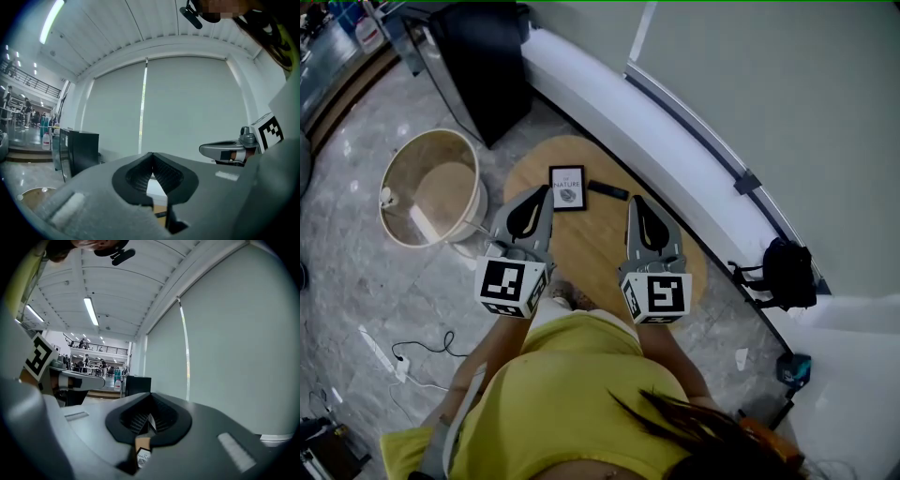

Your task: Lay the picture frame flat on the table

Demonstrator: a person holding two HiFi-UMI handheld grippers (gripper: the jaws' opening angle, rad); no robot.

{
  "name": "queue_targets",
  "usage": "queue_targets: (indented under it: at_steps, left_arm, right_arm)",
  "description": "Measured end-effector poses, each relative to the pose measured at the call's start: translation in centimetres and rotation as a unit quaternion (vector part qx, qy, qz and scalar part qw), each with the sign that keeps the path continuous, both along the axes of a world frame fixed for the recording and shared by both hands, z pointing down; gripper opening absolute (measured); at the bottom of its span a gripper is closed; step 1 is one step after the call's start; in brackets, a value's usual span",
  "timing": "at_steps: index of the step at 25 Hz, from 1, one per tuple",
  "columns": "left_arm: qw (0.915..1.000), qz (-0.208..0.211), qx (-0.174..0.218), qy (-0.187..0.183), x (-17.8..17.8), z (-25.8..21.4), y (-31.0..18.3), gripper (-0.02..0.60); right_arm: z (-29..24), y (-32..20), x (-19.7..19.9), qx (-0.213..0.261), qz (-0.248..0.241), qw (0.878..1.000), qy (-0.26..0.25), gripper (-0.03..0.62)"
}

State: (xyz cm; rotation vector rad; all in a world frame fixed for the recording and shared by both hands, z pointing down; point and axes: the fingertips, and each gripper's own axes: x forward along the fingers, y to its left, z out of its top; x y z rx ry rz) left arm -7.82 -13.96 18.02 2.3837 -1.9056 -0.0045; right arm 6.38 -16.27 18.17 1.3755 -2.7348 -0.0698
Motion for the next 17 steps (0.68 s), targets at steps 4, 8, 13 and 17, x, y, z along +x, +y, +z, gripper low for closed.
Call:
queue_targets:
  at_steps: [4, 8, 13, 17]
  left_arm:
    - [1.0000, -0.001, 0.000, -0.001, 0.05, 0.20, 0.08, 0.002]
    - [1.0000, 0.001, 0.000, -0.001, 0.15, 0.34, 0.11, 0.002]
    - [1.0000, 0.003, -0.002, 0.000, 0.31, 0.58, 0.28, 0.002]
    - [1.0000, 0.004, -0.003, 0.000, 0.13, 0.84, 0.46, 0.002]
  right_arm:
    - [0.02, 0.02, -0.09, 0.002, -0.003, 1.000, 0.003, 0.000]
    - [0.10, 0.08, -0.07, 0.003, -0.004, 1.000, 0.004, 0.000]
    - [0.15, 0.20, -0.16, 0.005, -0.008, 1.000, 0.004, 0.000]
    - [0.25, 0.42, -0.66, 0.007, -0.012, 1.000, 0.006, 0.000]
